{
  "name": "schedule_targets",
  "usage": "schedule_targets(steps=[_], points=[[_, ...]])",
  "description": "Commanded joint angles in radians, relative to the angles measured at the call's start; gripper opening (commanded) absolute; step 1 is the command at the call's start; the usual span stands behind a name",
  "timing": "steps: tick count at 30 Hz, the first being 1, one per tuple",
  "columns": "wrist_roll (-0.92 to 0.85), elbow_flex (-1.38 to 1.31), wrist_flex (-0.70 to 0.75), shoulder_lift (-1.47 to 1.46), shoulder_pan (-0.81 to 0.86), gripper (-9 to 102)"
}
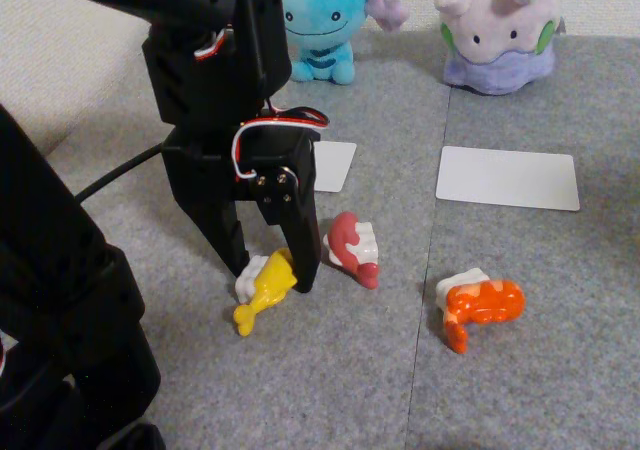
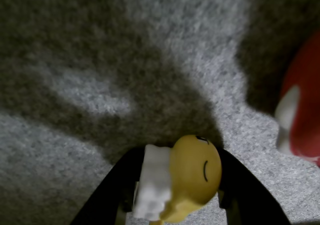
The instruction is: Wooper wants to eat egg sudhi, and Goomy wants to eat shrimp sushi
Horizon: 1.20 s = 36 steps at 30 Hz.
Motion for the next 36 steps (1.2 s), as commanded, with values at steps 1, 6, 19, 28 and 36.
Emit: schedule_targets(steps=[1,6,19,28,36], points=[[-0.003,0.008,-0.014,-0.029,-0.003,14],[0.009,0.002,-0.015,-0.029,-0.006,14],[0.023,-0.012,0.025,0.135,-0.021,13],[0.028,-0.291,0.268,0.161,-0.006,13],[0.064,-0.497,0.333,0.115,-0.025,13]])
